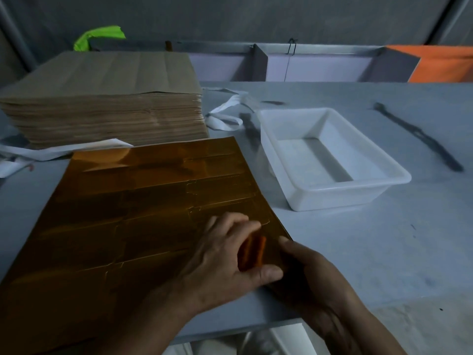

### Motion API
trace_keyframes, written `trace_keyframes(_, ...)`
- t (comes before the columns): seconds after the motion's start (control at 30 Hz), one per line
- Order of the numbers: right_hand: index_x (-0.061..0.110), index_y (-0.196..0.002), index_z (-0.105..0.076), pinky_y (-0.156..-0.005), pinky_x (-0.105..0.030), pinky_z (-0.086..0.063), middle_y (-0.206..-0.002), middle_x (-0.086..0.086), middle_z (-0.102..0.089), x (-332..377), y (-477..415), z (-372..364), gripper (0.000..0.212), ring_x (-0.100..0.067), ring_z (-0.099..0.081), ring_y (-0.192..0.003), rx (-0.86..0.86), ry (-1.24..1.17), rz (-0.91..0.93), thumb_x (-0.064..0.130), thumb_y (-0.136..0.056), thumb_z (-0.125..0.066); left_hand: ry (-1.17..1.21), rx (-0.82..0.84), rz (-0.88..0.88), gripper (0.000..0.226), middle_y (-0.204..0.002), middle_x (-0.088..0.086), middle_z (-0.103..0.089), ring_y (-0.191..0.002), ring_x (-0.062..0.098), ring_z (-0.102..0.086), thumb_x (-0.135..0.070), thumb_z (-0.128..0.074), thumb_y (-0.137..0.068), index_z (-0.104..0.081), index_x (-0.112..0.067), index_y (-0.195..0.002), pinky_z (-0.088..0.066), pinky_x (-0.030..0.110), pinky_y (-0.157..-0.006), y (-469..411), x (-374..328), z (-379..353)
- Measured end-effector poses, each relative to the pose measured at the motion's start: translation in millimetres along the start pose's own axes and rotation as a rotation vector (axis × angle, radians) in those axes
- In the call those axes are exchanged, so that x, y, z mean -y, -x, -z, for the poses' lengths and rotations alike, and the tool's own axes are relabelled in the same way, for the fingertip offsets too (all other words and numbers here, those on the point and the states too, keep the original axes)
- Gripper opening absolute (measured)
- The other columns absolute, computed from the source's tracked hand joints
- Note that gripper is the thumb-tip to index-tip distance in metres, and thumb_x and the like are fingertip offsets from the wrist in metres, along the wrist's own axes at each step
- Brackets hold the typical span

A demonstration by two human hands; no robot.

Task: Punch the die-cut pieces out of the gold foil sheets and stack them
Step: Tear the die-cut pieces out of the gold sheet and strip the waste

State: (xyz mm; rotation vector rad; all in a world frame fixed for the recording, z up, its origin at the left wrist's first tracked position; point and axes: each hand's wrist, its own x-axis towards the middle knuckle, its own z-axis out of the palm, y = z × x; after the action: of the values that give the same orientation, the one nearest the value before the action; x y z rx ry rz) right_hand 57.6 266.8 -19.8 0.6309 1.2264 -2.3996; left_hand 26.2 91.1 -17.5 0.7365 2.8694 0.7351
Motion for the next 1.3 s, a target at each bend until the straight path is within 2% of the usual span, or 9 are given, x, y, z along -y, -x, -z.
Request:
trace_keyframes(0.1,-0.002,-0.103,-0.071,-0.084,-0.044,-0.055,-0.098,-0.022,-0.073,12,-3,-3,0.029,-0.031,-0.072,-0.079,-0.029,0.01,-0.018,0.018,-0.084,-0.063,0.026,0.078,0.057,0.113,-0.148,-0.032,-0.005,-0.139,0.001,-0.006,-0.101,-0.023,-0.052,-0.011,-0.046,-0.151,-0.025,0.03,-0.108,-7,11,-1)
trace_keyframes(0.23,-0.004,-0.104,-0.071,-0.086,-0.046,-0.056,-0.098,-0.024,-0.072,14,-7,-1,0.027,-0.032,-0.071,-0.078,-0.028,0.02,-0.058,0.012,-0.085,-0.06,0.149,0.087,0.074,0.13,-0.139,-0.041,-0.004,-0.141,-0.007,0.001,-0.108,-0.015,-0.038,-0.013,-0.044,-0.151,-0.018,0.039,-0.12,-2,15,-2)
trace_keyframes(0.33,-0.005,-0.085,-0.077,-0.068,-0.044,-0.062,-0.096,-0.025,-0.072,10,-10,1,0.021,-0.035,-0.073,-0.077,0.029,-0.065,-0.074,0.007,-0.079,-0.062,0.235,0.047,0.073,0.125,-0.135,-0.049,-0.003,-0.14,-0.008,-0.005,-0.108,-0.021,-0.037,-0.016,-0.05,-0.147,-0.024,0.037,-0.118,0,15,0)
trace_keyframes(0.47,-0.009,-0.115,-0.067,-0.079,-0.052,-0.059,-0.118,-0.032,-0.065,3,-14,0,0.04,-0.046,-0.066,-0.105,0.099,-0.152,-0.048,0.006,-0.078,-0.064,0.321,0.004,0.071,0.113,-0.138,-0.048,-0.007,-0.13,-0.02,-0.012,-0.108,-0.029,-0.035,-0.015,-0.06,-0.137,-0.031,0.024,-0.104,0,13,3)
trace_keyframes(0.67,-0.006,-0.124,-0.062,-0.094,-0.056,-0.053,-0.126,-0.031,-0.061,1,-14,-1,0.052,-0.048,-0.058,-0.119,0.169,-0.16,-0.015,0.012,-0.075,-0.069,0.314,-0.019,0.042,0.105,-0.145,-0.038,-0.013,-0.132,-0.018,-0.014,-0.107,-0.031,-0.038,-0.015,-0.063,-0.132,-0.032,0.02,-0.099,-1,14,0)
trace_keyframes(0.9,0.007,-0.107,-0.076,-0.085,-0.044,-0.056,-0.117,-0.021,-0.069,4,-8,5,0.031,-0.037,-0.068,-0.106,0.171,-0.061,0.065,0.029,-0.087,-0.069,0.297,0.04,0.045,0.111,-0.137,-0.046,-0.007,-0.134,-0.007,-0.018,-0.107,-0.032,-0.033,-0.014,-0.062,-0.133,-0.037,0.03,-0.106,1,11,6)
trace_keyframes(1.03,0.012,-0.103,-0.078,-0.093,-0.045,-0.056,-0.116,-0.019,-0.07,11,-4,9,0.037,-0.037,-0.067,-0.11,0.118,0.025,0.09,0.041,-0.088,-0.063,0.244,0.162,0.069,0.118,-0.144,-0.041,-0.003,-0.144,0.004,-0.006,-0.091,-0.059,-0.042,-0.011,-0.056,-0.145,-0.033,0.04,-0.112,0,12,13)
trace_keyframes(1.17,0.014,-0.114,-0.074,-0.108,-0.051,-0.044,-0.122,-0.019,-0.068,15,-2,14,0.051,-0.039,-0.058,-0.122,0.093,0.242,0.092,0.052,-0.087,-0.053,0.147,0.132,0.069,0.098,-0.141,-0.037,-0.012,-0.134,-0.002,-0.016,-0.081,-0.068,-0.06,-0.023,-0.054,-0.143,-0.037,0.026,-0.101,6,14,22)
trace_keyframes(1.3,0.028,-0.101,-0.078,-0.094,-0.04,-0.055,-0.109,-0.009,-0.075,20,0,9,0.048,-0.025,-0.071,-0.103,0.033,0.448,0.107,0.061,-0.089,-0.044,-0.006,0.116,-0.051,0.083,-0.135,-0.039,-0.017,-0.123,-0.011,-0.019,-0.08,-0.056,-0.072,-0.028,-0.051,-0.144,-0.032,0.011,-0.091,18,10,20)
